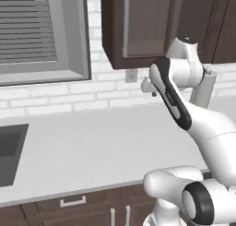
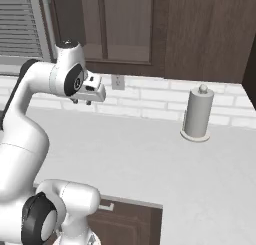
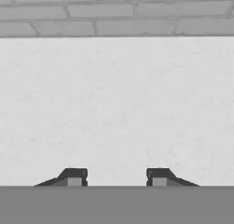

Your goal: Take a straw from the drawer in front and place it inside the glass cup on the dining counter.

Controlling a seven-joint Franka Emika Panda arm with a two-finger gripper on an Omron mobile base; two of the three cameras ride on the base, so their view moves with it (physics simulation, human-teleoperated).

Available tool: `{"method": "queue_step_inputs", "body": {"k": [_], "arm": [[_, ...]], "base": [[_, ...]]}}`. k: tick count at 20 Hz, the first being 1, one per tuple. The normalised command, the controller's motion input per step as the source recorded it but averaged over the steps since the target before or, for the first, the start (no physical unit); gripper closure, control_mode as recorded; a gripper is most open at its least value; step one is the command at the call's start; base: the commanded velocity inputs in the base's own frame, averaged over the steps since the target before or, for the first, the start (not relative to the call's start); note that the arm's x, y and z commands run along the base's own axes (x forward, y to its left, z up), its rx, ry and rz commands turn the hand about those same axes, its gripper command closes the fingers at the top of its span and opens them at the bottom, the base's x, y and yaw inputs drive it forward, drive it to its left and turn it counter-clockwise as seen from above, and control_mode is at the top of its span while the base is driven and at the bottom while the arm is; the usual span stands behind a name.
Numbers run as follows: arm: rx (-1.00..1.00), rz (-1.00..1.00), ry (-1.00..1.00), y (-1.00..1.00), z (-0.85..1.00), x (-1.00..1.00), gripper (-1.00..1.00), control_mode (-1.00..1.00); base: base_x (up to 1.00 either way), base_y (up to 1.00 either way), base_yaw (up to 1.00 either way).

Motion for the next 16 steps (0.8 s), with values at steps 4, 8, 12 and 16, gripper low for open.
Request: {"method": "queue_step_inputs", "body": {"k": [4,8,12,16], "arm": [[0.0,0.0,0.04,0.01,-0.03,-0.22,-1.0,-1.0],[0.0,0.0,0.0,0.0,0.0,0.0,-1.0,1.0],[0.0,0.0,0.0,0.0,0.0,0.0,-1.0,1.0],[0.0,0.0,0.0,0.0,0.0,0.0,-1.0,1.0]], "base": [[0.0,0.0,0.0],[-0.64,0.02,-0.04],[-0.72,0.29,-0.35],[-0.32,0.74,-0.55]]}}
